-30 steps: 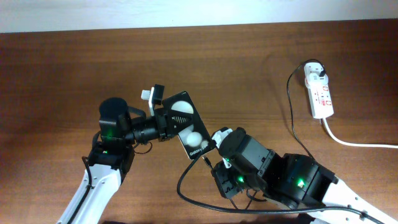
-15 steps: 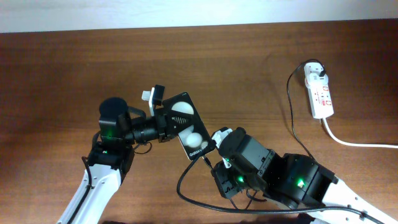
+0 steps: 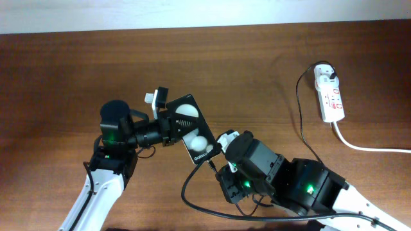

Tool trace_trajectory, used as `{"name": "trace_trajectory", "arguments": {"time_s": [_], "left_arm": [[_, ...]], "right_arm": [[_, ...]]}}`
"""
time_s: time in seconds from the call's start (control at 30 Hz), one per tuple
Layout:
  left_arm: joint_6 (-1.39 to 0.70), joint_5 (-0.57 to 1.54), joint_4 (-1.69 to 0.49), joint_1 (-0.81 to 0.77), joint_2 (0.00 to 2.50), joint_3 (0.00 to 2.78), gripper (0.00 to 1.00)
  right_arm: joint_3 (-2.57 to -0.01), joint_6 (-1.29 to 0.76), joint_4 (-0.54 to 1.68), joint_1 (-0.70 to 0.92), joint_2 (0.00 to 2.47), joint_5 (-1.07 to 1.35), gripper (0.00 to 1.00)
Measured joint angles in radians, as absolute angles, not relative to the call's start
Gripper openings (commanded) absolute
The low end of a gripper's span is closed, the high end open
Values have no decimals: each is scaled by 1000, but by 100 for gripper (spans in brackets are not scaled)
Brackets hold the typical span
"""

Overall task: Plug charger to phone and switch on socket
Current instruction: 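Push the USB-C plug up into the phone's bottom port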

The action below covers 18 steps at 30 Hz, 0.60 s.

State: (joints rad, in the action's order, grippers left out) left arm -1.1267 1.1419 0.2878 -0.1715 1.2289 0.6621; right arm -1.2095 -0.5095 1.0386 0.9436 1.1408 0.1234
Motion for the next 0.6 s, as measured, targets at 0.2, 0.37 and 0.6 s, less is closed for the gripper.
{"name": "trace_trajectory", "arguments": {"time_s": [0.2, 0.37, 0.6], "left_arm": [[-1132, 1145, 293, -160, 1229, 662, 0], [-1130, 1160, 297, -156, 1229, 662, 0], [-1039, 1216, 303, -152, 1229, 670, 0]], "right_arm": [[-1206, -513, 999, 951, 1153, 121, 4], [-1204, -512, 979, 952, 1181, 115, 4], [-1200, -512, 962, 959, 1181, 121, 4]]}}
